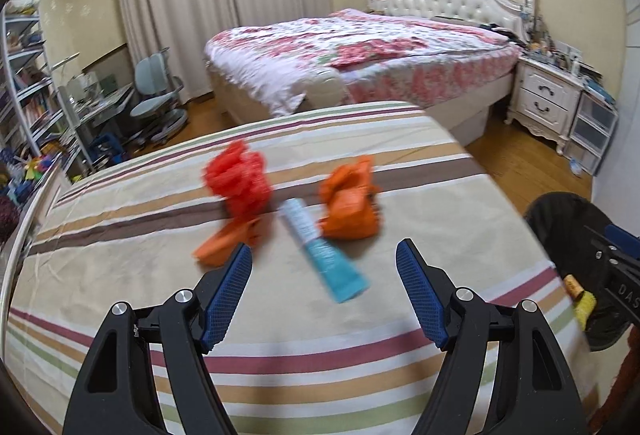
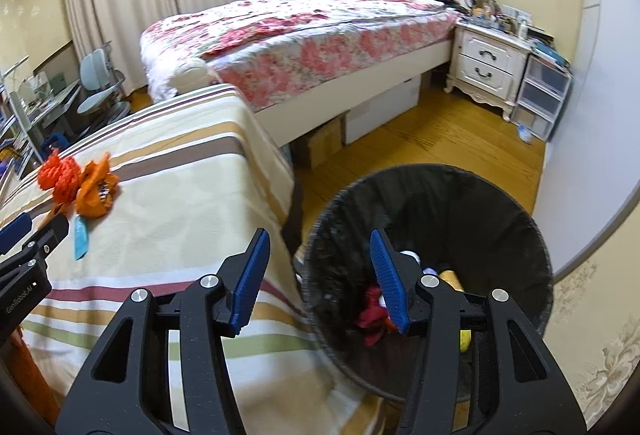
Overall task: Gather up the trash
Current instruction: 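Move both open tools back over the bed toward the orange items, then grasp the flat orange piece with the left tool while the right grasps the orange bag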
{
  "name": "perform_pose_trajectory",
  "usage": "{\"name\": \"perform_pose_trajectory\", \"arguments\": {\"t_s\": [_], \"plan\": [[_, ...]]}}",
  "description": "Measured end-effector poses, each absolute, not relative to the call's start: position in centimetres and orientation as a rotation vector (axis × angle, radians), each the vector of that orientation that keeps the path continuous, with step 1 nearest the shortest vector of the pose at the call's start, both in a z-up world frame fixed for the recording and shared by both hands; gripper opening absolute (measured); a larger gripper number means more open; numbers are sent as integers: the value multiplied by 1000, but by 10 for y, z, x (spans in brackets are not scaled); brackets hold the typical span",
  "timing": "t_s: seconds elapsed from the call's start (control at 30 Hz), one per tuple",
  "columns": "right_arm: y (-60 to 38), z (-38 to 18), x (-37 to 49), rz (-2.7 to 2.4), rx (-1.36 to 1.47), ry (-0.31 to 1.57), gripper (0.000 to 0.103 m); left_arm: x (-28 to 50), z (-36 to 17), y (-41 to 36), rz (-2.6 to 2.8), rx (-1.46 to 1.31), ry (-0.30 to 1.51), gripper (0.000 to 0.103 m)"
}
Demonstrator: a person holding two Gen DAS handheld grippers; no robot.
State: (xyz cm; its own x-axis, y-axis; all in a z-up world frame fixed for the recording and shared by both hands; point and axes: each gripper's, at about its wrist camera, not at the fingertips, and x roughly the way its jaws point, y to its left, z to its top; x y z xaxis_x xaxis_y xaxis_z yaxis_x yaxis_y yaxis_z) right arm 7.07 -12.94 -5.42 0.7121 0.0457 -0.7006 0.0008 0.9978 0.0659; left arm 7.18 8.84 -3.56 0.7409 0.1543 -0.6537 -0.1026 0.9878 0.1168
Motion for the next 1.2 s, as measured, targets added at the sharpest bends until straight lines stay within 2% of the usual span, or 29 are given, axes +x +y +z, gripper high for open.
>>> {"name": "perform_pose_trajectory", "arguments": {"t_s": [0.33,0.67,0.7,0.73,0.8,1.2], "plan": [[-56,-60,79,154,-23,821,51,90,-47,153,230,36,776,72],[-19,-62,91,197,-55,841,51,105,-58,173,155,-24,873,72],[-18,-62,92,201,-57,843,51,105,-58,173,147,-27,874,68],[-16,-63,91,202,-59,845,51,104,-59,174,139,-27,879,59],[-13,-64,90,205,-63,849,51,104,-62,174,121,-34,895,52],[-6,-64,90,214,-72,845,51,80,-55,182,108,-45,861,51]]}}
